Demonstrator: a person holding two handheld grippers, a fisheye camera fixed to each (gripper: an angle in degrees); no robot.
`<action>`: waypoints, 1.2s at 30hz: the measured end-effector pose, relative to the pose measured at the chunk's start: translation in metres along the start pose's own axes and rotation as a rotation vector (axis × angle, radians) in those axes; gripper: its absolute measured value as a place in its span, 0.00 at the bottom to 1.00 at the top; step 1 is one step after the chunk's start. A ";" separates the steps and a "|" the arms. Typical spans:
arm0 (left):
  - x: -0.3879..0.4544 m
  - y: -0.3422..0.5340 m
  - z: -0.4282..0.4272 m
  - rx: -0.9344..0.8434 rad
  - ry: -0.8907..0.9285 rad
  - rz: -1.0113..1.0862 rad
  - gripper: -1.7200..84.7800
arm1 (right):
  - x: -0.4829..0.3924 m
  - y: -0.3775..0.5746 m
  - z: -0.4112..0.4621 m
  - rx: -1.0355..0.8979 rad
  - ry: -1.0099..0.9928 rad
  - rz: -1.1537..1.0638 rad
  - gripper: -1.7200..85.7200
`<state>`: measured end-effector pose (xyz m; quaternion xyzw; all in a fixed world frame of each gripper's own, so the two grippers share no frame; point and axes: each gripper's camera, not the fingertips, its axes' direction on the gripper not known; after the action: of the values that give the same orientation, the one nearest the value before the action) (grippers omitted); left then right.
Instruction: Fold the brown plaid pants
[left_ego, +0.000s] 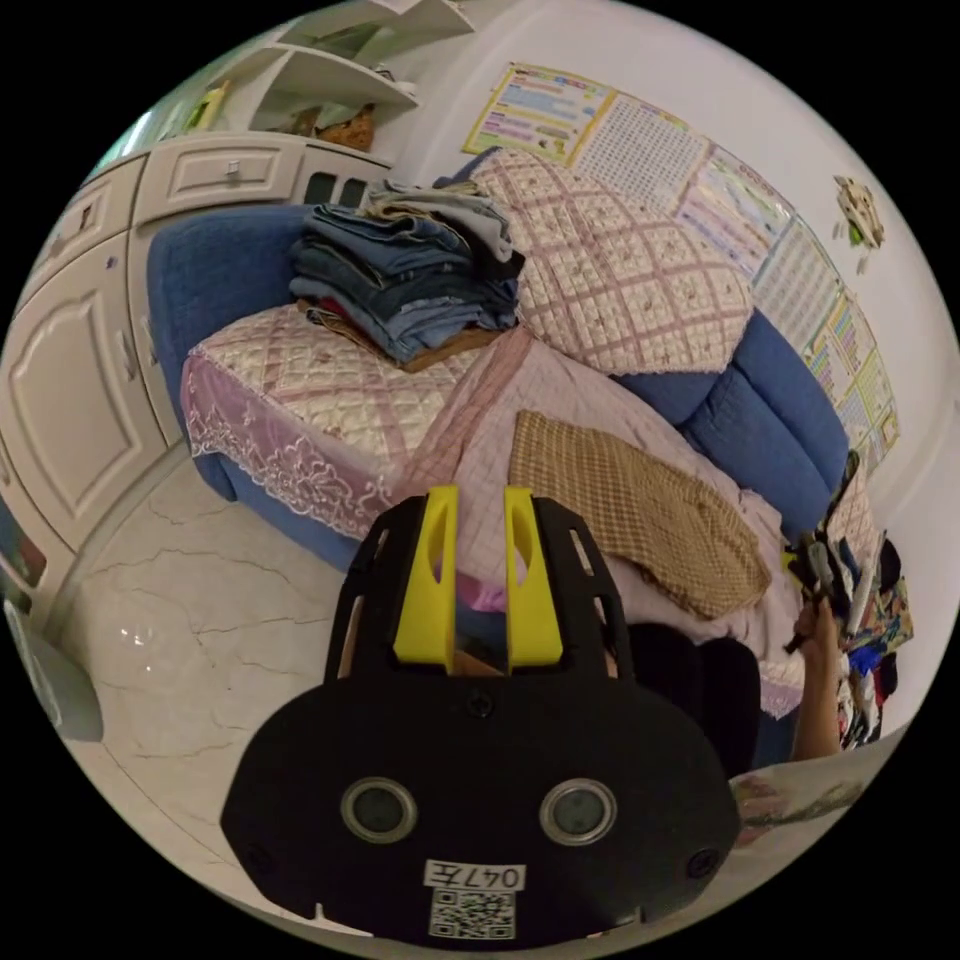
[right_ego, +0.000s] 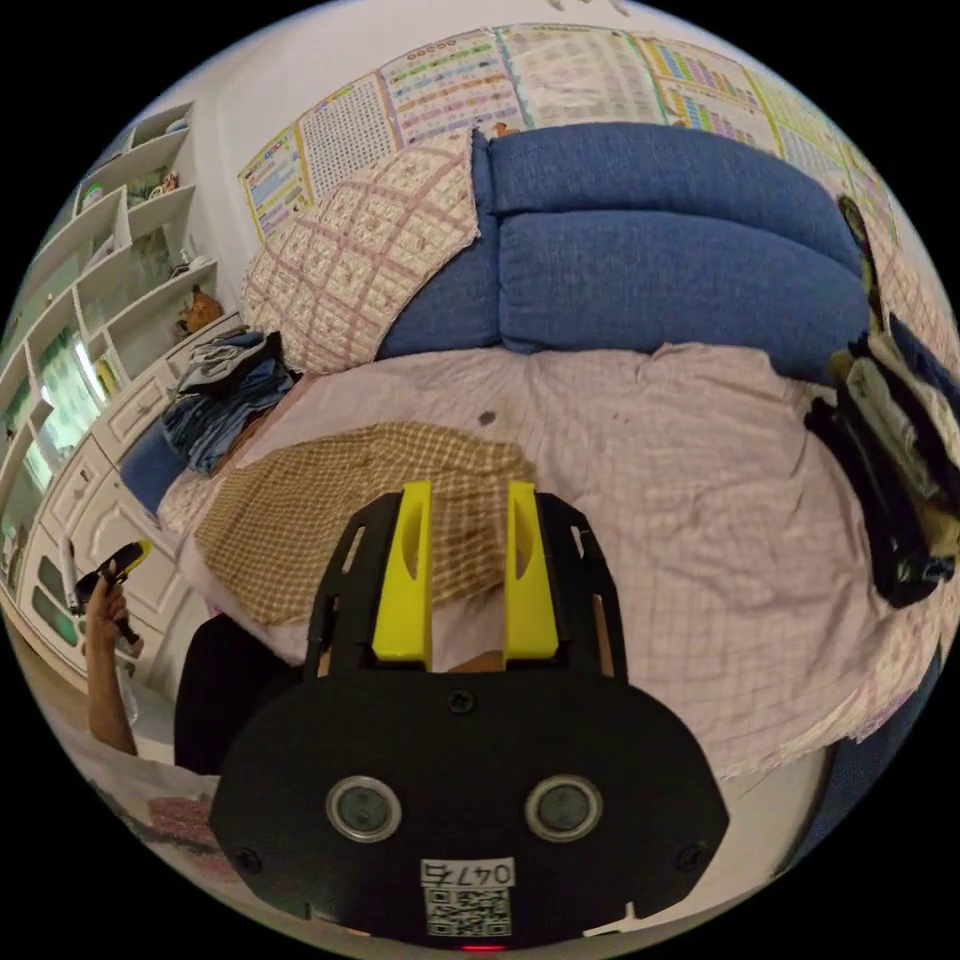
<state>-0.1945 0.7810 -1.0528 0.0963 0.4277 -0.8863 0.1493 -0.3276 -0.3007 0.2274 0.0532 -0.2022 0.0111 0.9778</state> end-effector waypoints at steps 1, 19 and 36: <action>0.008 -0.007 -0.001 -0.021 0.012 0.028 0.10 | 0.000 -0.009 0.006 0.006 0.018 -0.023 0.11; 0.102 -0.099 -0.040 -0.048 0.098 0.160 0.10 | -0.041 0.004 0.000 0.104 -0.247 -0.554 0.02; 0.132 -0.143 -0.017 0.021 0.053 0.053 0.10 | 0.025 0.078 0.006 -0.211 -0.474 -0.538 0.02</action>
<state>-0.3668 0.8548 -0.9988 0.1325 0.4195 -0.8836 0.1605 -0.3107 -0.2237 0.2507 0.0045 -0.4018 -0.2796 0.8720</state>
